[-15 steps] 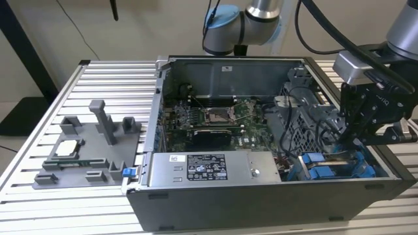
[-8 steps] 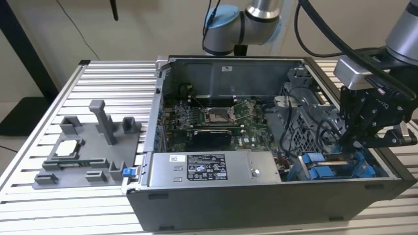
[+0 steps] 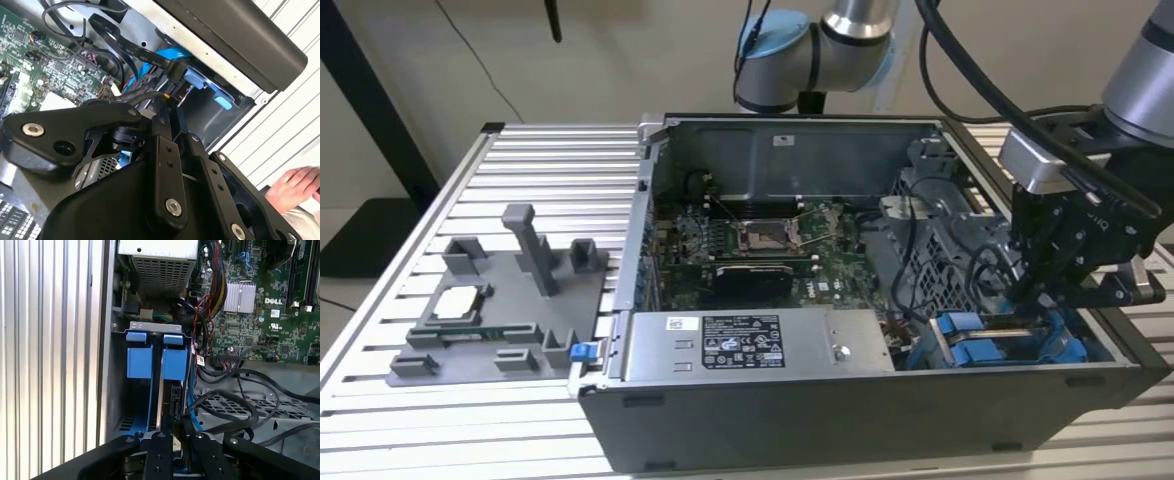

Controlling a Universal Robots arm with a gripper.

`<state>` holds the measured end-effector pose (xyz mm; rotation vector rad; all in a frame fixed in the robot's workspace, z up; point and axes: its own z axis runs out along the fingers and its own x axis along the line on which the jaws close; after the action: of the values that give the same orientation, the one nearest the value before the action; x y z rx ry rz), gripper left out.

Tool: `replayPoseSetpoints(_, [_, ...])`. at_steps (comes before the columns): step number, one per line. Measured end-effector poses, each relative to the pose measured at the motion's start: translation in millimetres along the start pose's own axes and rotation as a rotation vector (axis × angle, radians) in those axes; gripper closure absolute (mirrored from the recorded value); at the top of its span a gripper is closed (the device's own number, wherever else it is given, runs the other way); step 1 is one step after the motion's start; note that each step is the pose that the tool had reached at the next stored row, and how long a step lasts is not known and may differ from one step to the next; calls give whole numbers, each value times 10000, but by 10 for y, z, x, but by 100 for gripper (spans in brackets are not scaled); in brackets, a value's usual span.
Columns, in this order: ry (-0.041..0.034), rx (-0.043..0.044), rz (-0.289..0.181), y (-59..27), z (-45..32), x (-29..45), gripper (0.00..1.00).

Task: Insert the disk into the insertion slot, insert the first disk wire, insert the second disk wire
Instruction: 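Insert the first disk wire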

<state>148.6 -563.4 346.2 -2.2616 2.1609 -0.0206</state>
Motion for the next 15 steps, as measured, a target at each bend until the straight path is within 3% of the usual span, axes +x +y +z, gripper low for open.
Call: replayPoseSetpoints(15, [-3, 0, -4, -15, 37, -25, 100])
